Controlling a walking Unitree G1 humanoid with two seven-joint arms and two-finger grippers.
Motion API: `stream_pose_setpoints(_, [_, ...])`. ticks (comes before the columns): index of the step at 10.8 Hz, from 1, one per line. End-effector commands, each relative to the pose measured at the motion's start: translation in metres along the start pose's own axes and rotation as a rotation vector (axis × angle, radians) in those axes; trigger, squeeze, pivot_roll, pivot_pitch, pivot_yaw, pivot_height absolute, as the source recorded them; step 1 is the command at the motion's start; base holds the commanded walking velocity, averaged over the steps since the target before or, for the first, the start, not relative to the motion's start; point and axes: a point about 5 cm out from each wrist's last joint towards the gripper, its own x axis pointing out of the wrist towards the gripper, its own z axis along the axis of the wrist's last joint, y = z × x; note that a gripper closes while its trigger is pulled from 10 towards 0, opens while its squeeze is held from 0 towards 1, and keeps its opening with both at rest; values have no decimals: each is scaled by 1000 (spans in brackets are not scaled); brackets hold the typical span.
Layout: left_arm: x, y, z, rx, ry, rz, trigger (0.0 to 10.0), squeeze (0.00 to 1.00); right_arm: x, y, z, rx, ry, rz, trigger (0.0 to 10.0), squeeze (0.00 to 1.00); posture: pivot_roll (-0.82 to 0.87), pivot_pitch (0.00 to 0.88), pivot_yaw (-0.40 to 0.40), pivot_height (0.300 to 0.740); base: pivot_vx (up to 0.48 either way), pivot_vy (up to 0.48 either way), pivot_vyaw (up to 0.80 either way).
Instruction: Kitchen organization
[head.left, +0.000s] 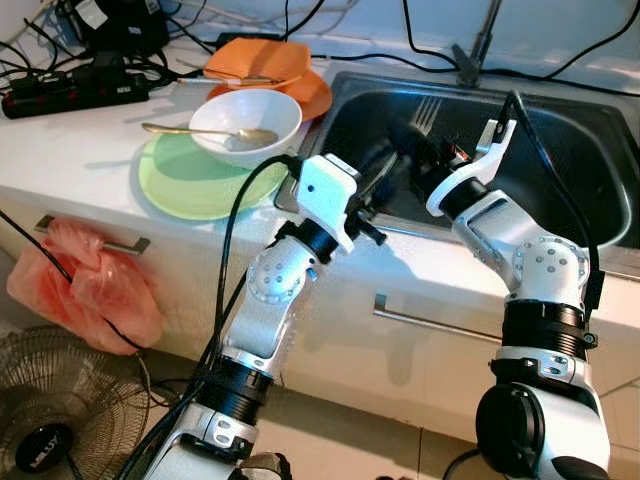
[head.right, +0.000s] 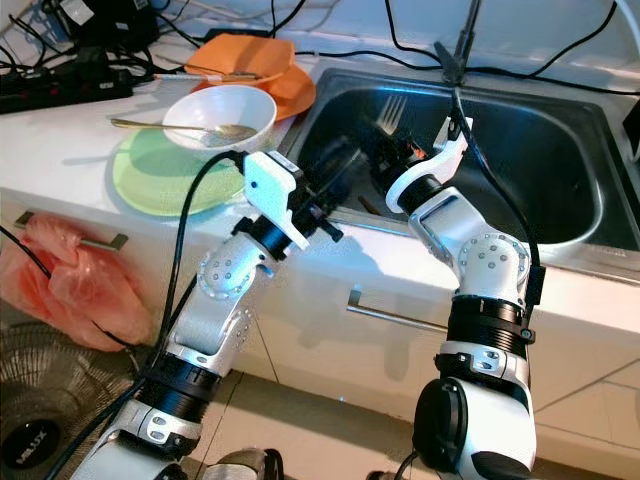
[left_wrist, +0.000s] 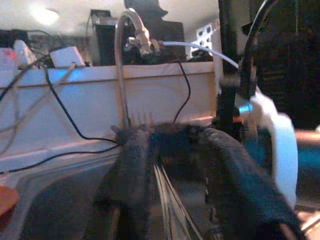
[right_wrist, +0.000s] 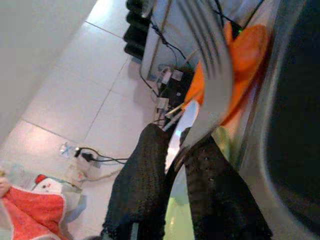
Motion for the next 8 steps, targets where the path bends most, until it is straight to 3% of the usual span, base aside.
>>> stream_pose_setpoints(1, [5, -3, 11, 6, -52, -23, 10000, 1000, 1, -2, -1, -14, 7, -36, 0, 0, 134, 93, 14, 740, 0, 0, 0])
stream_pose_setpoints(5, [4, -2, 11, 7, -45, -16, 10000, 1000, 0, -3, 3, -16, -19, -41, 0, 0, 134, 92, 16, 740, 0, 0, 0])
stream_pose_setpoints(8, [-3, 7, 12, -6, -16, 11, 10000, 1000, 0, -7, 19, -90, -84, -82, 0, 0, 141, 93, 17, 740, 0, 0, 0])
